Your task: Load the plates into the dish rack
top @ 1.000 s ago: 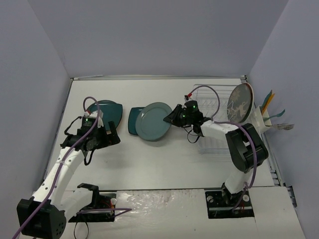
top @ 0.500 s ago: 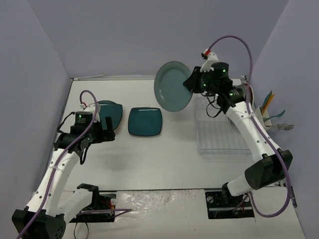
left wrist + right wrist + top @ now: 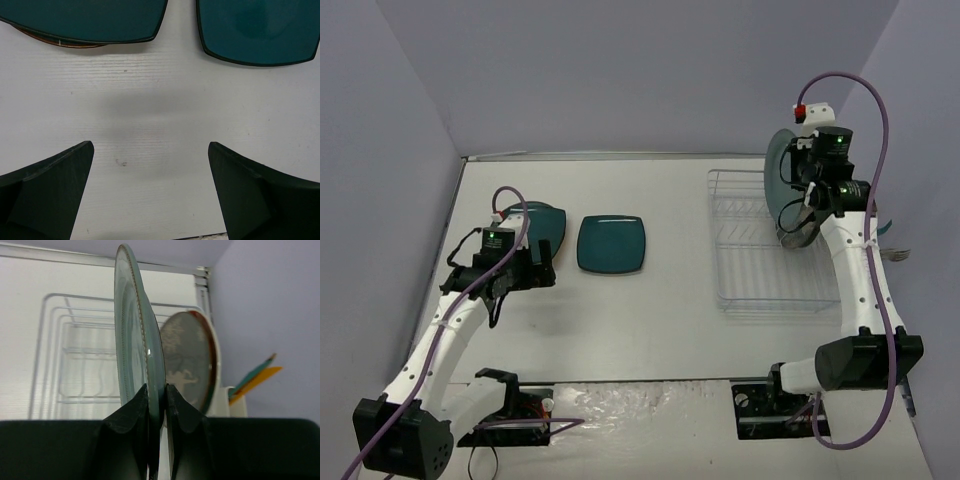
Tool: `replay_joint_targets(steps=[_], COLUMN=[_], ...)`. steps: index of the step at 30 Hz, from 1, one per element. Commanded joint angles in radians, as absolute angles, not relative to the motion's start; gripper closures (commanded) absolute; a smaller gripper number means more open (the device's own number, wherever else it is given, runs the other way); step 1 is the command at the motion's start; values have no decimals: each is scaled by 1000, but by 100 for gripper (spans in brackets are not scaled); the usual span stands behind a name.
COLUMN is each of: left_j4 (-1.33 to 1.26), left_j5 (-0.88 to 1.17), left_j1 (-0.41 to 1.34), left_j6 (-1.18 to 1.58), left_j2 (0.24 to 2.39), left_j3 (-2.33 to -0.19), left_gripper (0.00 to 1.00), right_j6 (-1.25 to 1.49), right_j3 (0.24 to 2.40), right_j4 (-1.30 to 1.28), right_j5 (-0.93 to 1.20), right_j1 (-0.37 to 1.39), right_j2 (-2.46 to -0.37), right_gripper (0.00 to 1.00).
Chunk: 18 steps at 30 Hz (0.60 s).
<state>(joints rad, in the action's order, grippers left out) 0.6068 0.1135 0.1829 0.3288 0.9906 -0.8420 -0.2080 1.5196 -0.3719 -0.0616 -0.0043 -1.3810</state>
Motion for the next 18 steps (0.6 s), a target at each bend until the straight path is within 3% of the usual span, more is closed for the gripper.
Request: replay_joint_targets(steps=[1, 18], left_j4=[527, 526], left_j5=[113, 82], left_j1=[189, 190], left_j6=[313, 299], left_j2=[1000, 1033], left_j3=[-849, -859], left_gripper=[3, 3], right_j6=[-321, -278], right_j3=[1631, 1488], right_j4=[-191, -88], right_j5=[-130, -25], right_j1=[-72, -153], right_j2=[-1398, -1524], right_gripper=[100, 100])
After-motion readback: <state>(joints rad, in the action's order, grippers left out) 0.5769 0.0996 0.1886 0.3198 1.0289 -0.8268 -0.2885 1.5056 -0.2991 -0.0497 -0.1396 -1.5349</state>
